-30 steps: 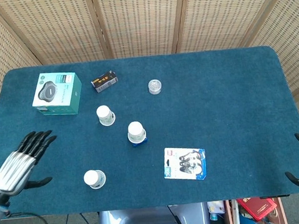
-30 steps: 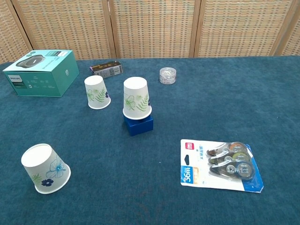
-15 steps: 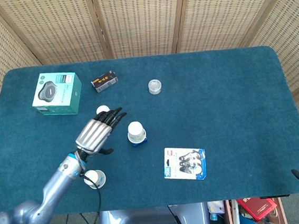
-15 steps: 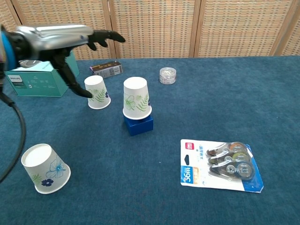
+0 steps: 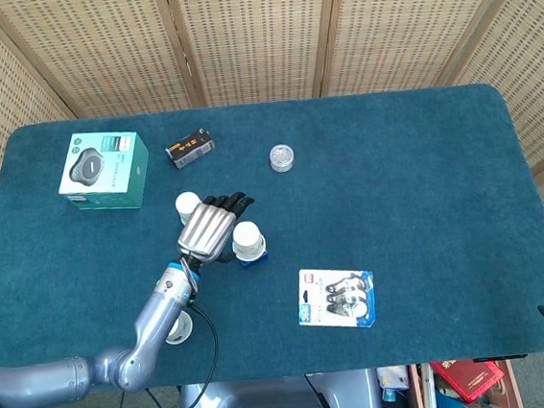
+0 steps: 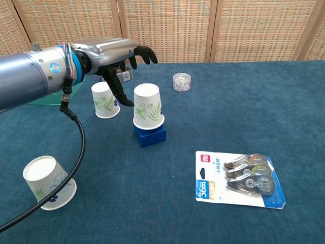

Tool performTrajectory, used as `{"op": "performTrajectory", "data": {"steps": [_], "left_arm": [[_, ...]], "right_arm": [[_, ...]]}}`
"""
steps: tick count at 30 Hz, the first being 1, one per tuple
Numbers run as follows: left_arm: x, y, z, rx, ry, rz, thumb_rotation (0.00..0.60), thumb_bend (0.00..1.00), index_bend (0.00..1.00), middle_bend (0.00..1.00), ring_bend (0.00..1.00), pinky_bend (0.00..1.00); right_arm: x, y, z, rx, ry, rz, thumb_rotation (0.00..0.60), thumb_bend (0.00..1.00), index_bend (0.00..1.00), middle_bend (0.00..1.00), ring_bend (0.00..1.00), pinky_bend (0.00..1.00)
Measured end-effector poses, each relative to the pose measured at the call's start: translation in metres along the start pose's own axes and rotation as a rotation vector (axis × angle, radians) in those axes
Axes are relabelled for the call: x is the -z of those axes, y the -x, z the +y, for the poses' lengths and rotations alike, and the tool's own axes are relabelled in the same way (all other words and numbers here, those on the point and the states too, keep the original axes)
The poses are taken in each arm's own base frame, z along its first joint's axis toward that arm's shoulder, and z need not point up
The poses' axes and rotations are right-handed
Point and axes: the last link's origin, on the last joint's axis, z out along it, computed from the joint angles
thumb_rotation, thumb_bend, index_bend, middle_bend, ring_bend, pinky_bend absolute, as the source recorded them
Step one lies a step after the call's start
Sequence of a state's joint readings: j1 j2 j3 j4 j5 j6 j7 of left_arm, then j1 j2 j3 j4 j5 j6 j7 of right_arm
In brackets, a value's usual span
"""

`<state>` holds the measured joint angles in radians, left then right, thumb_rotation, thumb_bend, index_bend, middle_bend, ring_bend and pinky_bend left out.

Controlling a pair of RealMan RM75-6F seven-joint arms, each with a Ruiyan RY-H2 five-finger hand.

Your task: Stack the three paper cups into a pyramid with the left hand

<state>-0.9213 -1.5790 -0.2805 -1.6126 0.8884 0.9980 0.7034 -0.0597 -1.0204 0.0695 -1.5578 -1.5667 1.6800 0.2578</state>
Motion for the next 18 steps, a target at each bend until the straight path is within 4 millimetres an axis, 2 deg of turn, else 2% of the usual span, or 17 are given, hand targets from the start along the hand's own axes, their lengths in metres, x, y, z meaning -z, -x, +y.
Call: {"op": "performTrajectory", "data": {"steps": [5, 8, 10, 14, 18], "left_arm": [[-0.010, 0.011, 0.004, 0.010, -0.002, -0.008, 0.600, 0.08, 0.24, 0.25, 0.31, 0.36], [-0.014, 0.016, 0.005, 0.010, -0.002, -0.001, 0.600, 0.12, 0.30, 0.36, 0.43, 0.44], [-0.017, 0.019, 0.006, 0.008, -0.001, 0.009, 0.600, 0.15, 0.33, 0.41, 0.48, 0.47], [-0.020, 0.023, 0.007, 0.009, 0.001, 0.028, 0.600, 0.17, 0.40, 0.49, 0.53, 0.52], [-0.020, 0.023, 0.008, 0.022, 0.006, 0.046, 0.600, 0.17, 0.42, 0.53, 0.55, 0.53]], "right_arm": [[-0.002, 0.000, 0.002, -0.003, 0.010, 0.000, 0.600, 0.00, 0.00, 0.00, 0.00, 0.00], [-0.002, 0.000, 0.004, -0.003, 0.016, 0.000, 0.600, 0.00, 0.00, 0.00, 0.00, 0.00], [-0.003, -0.001, 0.005, -0.005, 0.021, 0.001, 0.600, 0.00, 0.00, 0.00, 0.00, 0.00], [-0.004, -0.002, 0.007, -0.011, 0.030, 0.004, 0.600, 0.00, 0.00, 0.00, 0.00, 0.00], [-0.005, -0.002, 0.009, -0.016, 0.037, 0.005, 0.600, 0.00, 0.00, 0.00, 0.00, 0.00]]}}
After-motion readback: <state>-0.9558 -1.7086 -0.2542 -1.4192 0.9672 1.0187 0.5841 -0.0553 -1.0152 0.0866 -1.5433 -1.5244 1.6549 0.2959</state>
